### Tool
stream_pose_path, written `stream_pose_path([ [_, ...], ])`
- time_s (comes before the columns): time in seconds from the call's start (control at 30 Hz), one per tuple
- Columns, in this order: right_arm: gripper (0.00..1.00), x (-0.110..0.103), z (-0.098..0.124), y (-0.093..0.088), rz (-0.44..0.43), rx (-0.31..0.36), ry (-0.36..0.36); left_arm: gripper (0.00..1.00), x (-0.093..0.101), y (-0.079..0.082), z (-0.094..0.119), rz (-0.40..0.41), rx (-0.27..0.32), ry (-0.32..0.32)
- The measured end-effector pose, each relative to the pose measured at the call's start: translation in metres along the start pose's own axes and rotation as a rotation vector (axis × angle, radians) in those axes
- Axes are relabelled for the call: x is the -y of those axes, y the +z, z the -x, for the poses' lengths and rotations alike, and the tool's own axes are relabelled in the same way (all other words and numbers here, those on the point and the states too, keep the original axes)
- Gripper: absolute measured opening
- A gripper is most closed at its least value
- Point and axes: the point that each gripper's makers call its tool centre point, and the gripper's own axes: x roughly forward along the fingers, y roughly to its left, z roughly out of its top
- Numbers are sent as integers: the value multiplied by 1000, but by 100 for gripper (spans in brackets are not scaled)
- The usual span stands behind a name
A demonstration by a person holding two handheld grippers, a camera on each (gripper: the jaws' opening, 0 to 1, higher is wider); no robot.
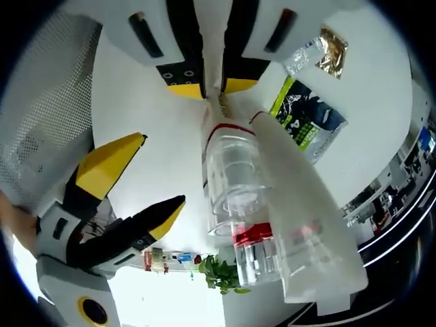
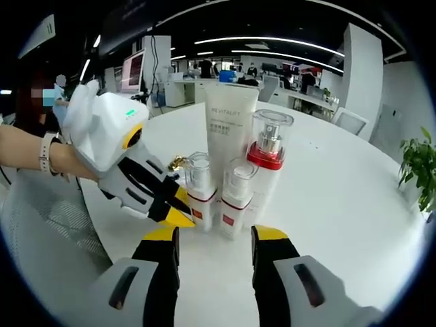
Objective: Arrange the skincare products in the storage area until every visible bottle or jar stands upright without overlapping.
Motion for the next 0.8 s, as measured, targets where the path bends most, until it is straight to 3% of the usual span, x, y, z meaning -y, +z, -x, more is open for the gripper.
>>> stream_pose_path([
  [0.1,37,1,-1,0,28,-10,10,4,1,2,0,-1,6,-1],
  [0.2,34,-1,-1,7,-11,20,60,4,-2,2,-1,1,0,8],
  [0.27,29,1,-2,7,20,7,69,4,-2,2,-1,9,4,10],
  [0.53,18,17,-15,-17,187,-101,115,3,-2,5,-4,19,12,13],
  [0.63,18,14,-24,-24,194,-111,153,3,0,6,-5,22,13,12],
  [0.8,15,12,-37,-33,225,-125,157,3,-1,6,-6,38,12,21],
])
